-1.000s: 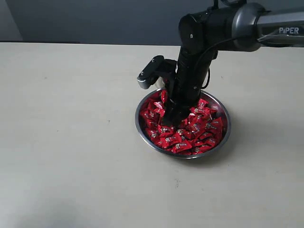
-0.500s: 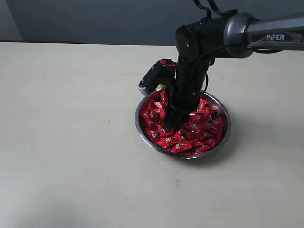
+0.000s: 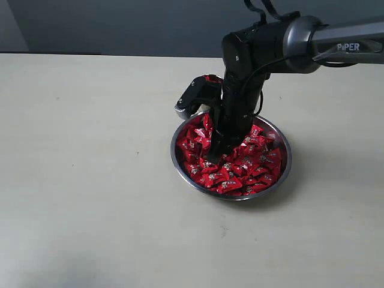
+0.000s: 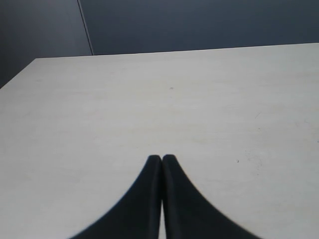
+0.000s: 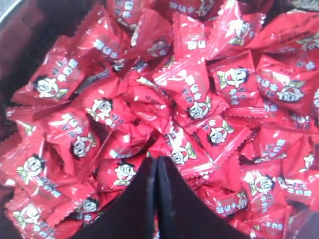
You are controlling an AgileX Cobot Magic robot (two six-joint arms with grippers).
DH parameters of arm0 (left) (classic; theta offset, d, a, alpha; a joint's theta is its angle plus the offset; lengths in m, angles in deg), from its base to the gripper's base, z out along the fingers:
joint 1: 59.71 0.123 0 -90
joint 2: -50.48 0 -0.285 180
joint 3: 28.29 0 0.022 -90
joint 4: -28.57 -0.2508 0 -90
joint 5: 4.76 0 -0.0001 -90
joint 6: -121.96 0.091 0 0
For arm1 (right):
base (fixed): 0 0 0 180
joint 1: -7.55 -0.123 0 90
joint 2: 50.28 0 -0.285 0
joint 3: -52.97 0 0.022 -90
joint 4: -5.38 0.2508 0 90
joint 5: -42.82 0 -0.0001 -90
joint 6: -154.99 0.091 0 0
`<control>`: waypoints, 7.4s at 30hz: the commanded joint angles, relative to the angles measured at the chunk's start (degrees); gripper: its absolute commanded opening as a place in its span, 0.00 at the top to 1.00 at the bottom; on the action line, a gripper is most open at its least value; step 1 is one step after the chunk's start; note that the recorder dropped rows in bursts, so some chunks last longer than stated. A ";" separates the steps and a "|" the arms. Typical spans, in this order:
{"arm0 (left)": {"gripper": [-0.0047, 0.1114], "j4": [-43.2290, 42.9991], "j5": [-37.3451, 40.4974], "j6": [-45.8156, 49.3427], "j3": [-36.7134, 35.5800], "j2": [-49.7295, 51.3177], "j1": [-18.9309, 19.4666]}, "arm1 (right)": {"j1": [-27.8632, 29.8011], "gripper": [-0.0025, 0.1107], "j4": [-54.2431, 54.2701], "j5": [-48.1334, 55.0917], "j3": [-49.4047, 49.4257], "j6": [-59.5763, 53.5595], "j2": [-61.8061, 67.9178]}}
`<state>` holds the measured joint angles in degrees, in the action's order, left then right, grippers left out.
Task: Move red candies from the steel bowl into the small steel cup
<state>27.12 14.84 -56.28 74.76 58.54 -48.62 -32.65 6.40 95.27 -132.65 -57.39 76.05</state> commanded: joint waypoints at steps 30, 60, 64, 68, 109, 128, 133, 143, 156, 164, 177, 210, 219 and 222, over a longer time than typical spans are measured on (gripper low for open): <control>0.96 -0.11 -0.45 -0.08 -0.26 -0.27 -0.38 | 8.76 0.99 -8.73 -9.36 -19.63 20.20 0.09; 0.96 -0.11 -0.45 -0.08 -0.26 -0.27 -0.38 | 10.46 0.99 6.52 -8.78 -28.92 5.16 10.99; 0.96 -0.11 -0.45 -0.08 -0.26 -0.27 -0.38 | 10.46 0.99 6.52 -8.51 -28.92 4.90 10.99; 0.96 -0.11 -0.45 -0.08 -0.26 -0.27 -0.38 | 10.46 0.99 6.52 -8.00 -28.92 3.42 10.99; 0.96 -0.11 -0.45 -0.08 -0.26 -0.27 -0.38 | 10.46 0.65 7.92 -8.20 -28.81 3.67 13.13; 0.96 -0.11 -0.45 -0.08 -0.26 -0.27 -0.38 | 10.83 0.64 8.44 -6.63 -28.91 3.93 6.81; 0.96 -0.11 -0.45 -0.08 -0.26 -0.27 -0.38 | 10.83 0.64 8.44 -2.64 -28.91 8.20 4.55; 0.96 -0.11 -0.45 -0.08 -0.26 -0.27 -0.38 | 13.08 0.98 11.38 -15.56 -8.64 14.50 -8.87; 0.96 -0.11 -0.45 -0.08 -0.26 -0.27 -0.38 | 16.16 0.98 11.51 -28.21 20.78 15.69 -39.92; 0.96 -0.11 -0.45 -0.08 -0.26 -0.27 -0.38 | 16.16 0.98 2.45 -22.33 24.40 21.22 -54.12; 0.96 -0.11 -0.45 -0.08 -0.26 -0.27 -0.38 | 16.16 0.98 5.37 -8.63 24.40 31.33 -69.59; 0.96 -0.11 -0.45 -0.08 -0.26 -0.27 -0.38 | 36.23 0.98 -2.01 -19.75 53.77 29.31 -104.69; 0.96 -0.11 -0.45 -0.08 -0.26 -0.27 -0.38 | 36.23 0.98 -2.01 -20.74 59.09 29.31 -106.26; 0.96 -0.11 -0.45 -0.08 -0.26 -0.27 -0.38 | 36.23 0.98 -1.02 -22.88 60.71 29.53 -106.26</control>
<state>27.12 14.84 -56.28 74.76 58.54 -48.62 3.24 4.53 75.18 -73.25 -27.68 -29.93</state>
